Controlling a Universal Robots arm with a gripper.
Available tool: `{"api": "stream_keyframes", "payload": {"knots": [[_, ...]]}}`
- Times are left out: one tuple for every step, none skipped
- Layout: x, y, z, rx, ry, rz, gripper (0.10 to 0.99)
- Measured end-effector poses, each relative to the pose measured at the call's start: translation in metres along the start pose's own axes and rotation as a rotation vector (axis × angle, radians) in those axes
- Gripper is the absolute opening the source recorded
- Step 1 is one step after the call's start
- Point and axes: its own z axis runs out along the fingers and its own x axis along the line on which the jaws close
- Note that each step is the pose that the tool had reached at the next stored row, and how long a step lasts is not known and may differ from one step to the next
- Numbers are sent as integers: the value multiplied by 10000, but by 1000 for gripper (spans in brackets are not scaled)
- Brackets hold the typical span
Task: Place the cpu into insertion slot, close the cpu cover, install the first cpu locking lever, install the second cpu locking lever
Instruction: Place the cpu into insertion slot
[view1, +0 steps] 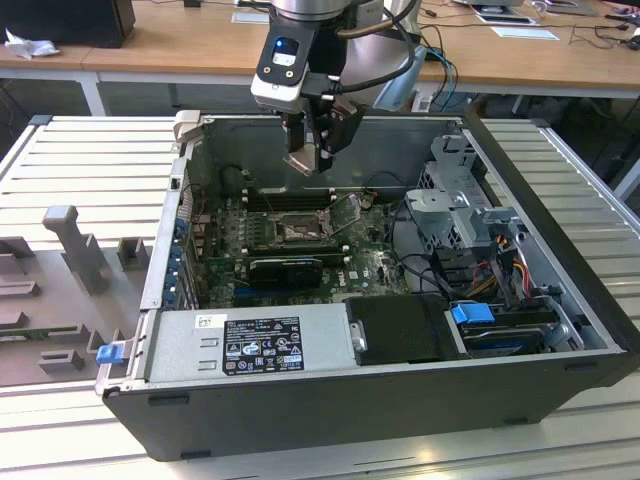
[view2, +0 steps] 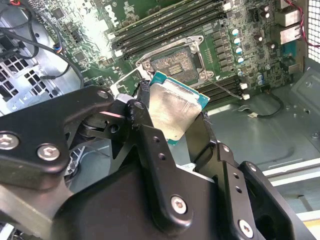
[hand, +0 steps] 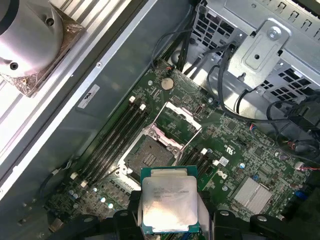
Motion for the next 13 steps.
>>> {"api": "stream_keyframes", "payload": {"knots": [[0, 0, 1, -2, -7, 78, 529], [0, 0, 1, -2, -11, 115, 529], [0, 0, 2, -4, -14, 160, 529], [0, 0, 2, -5, -21, 243, 529], [0, 0, 2, -6, -27, 297, 529], [0, 0, 3, -7, -32, 357, 529], [0, 0, 3, -8, -37, 416, 529], [0, 0, 4, -9, -42, 470, 529], [0, 0, 5, -11, -48, 540, 529], [0, 0, 5, -13, -56, 632, 529], [0, 0, 5, -14, -61, 680, 529], [0, -1, 6, -15, -67, 757, 529], [0, -1, 6, -16, -72, 807, 529]]}}
